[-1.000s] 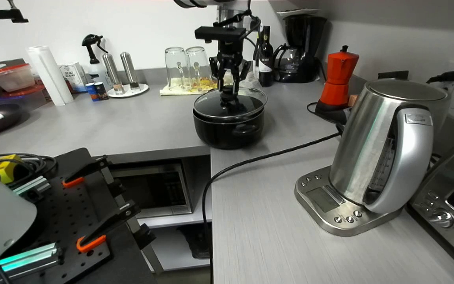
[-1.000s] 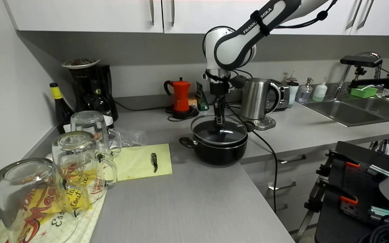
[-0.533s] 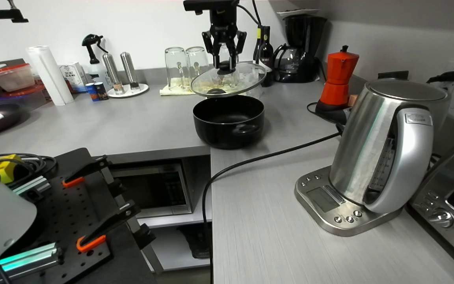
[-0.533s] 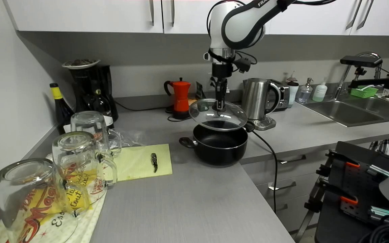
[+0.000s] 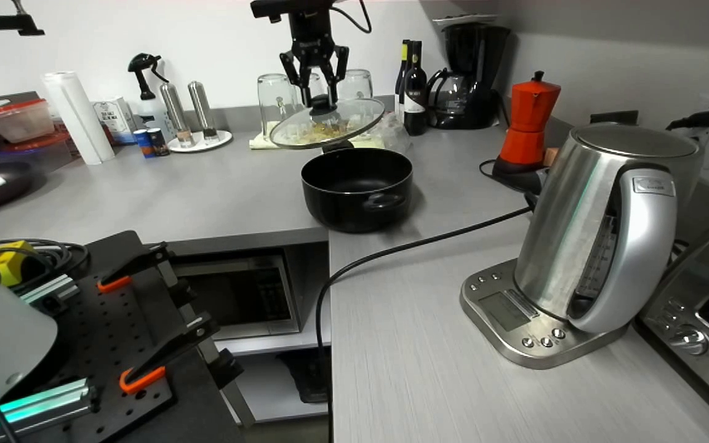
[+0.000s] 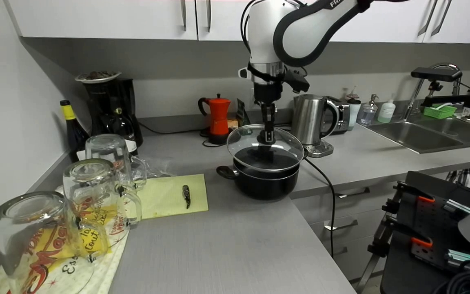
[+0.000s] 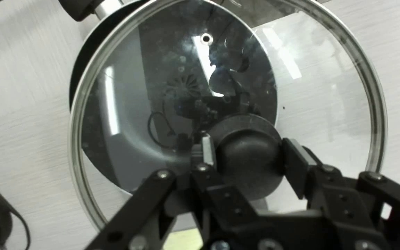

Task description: Remove the glass lid from the black pot.

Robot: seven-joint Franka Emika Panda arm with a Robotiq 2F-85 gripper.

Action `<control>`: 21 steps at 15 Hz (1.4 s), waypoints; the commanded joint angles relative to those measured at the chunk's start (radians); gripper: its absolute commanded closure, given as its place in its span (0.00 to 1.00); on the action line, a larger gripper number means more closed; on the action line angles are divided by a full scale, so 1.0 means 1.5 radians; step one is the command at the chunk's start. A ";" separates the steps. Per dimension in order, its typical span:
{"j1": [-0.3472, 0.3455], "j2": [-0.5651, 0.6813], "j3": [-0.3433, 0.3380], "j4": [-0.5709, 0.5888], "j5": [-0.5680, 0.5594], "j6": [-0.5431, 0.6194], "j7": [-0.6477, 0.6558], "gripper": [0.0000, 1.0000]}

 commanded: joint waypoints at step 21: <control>0.137 0.122 0.123 -0.166 -0.126 0.212 -0.037 0.75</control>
